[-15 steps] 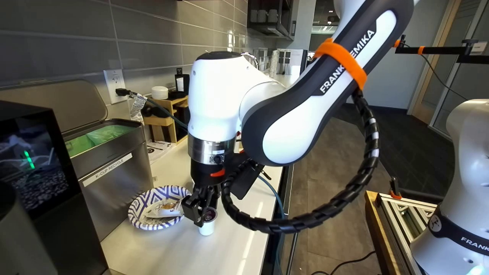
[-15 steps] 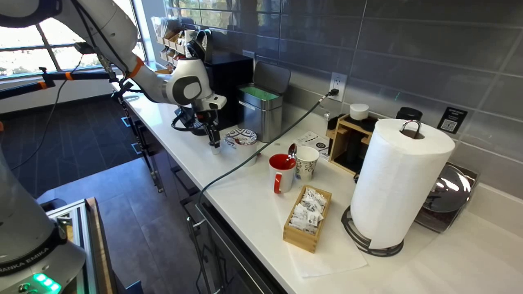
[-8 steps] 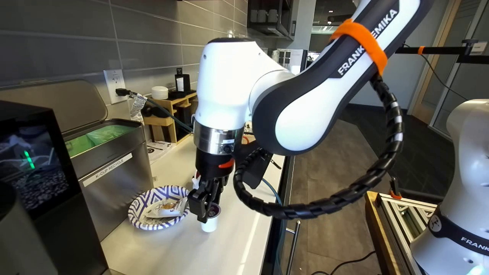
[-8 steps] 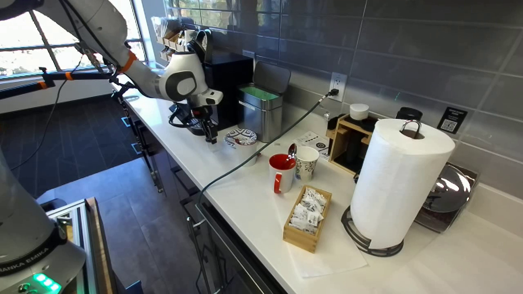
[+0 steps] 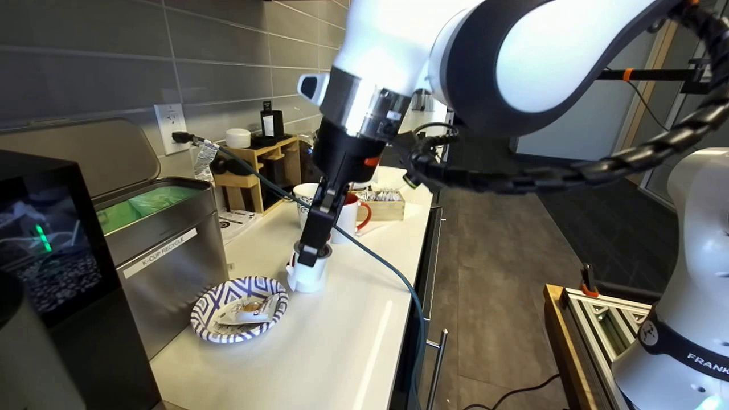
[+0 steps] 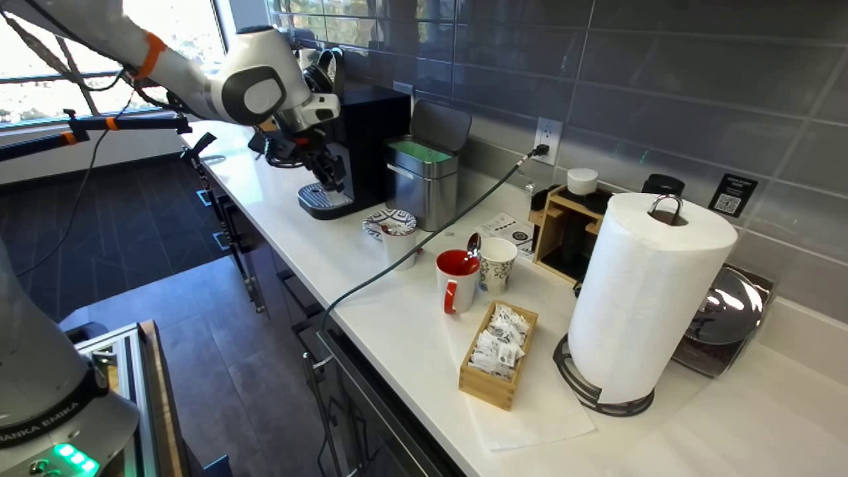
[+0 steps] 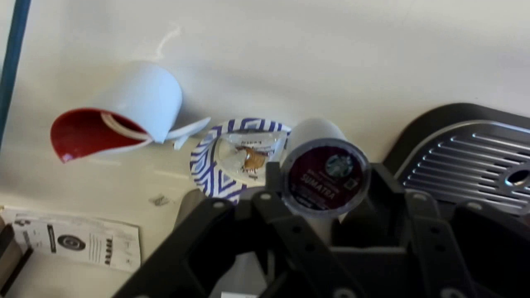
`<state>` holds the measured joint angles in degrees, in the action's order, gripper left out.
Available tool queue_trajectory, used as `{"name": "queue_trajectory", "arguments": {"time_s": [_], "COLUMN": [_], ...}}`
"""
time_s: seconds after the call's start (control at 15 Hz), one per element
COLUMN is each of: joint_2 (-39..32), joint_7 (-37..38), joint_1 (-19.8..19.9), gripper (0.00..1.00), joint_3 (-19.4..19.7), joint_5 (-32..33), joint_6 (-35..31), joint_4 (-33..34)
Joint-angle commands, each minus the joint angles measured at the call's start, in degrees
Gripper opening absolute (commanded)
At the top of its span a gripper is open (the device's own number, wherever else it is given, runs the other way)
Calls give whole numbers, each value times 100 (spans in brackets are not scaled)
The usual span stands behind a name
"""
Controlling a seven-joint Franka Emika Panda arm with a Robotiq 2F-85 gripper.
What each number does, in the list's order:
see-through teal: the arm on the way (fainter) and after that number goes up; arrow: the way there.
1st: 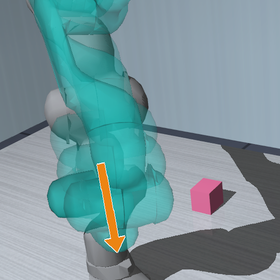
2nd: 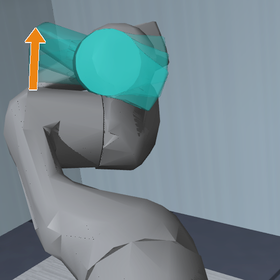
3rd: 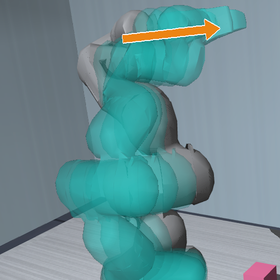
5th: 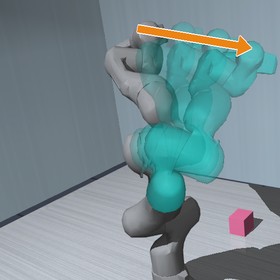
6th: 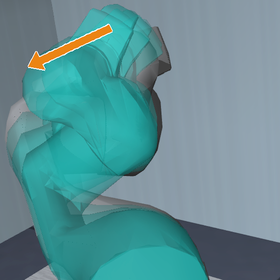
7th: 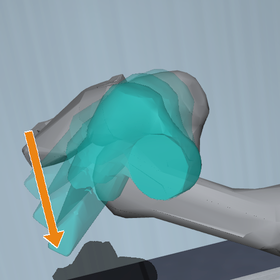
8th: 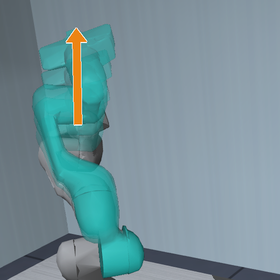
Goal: Put the coffee pod inside the coffeemaker chamber.
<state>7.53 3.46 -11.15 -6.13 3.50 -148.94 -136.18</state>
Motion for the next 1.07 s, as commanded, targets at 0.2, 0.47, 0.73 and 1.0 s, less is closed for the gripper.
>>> {"name": "queue_trajectory", "arguments": {"time_s": [0.2, 0.47, 0.73, 1.0], "joint_2": [993, 1252, 1284, 1323], "joint_7": [-1406, -2453, -2673, -2985], "joint_1": [-135, -504, -524, -593], "gripper": [29, 29, 54, 54], "joint_3": [48, 137, 53, 127], "joint_5": [-369, -713, -720, -799], "joint_6": [398, 967, 1083, 1184], "joint_4": [238, 755, 940, 1013]}}
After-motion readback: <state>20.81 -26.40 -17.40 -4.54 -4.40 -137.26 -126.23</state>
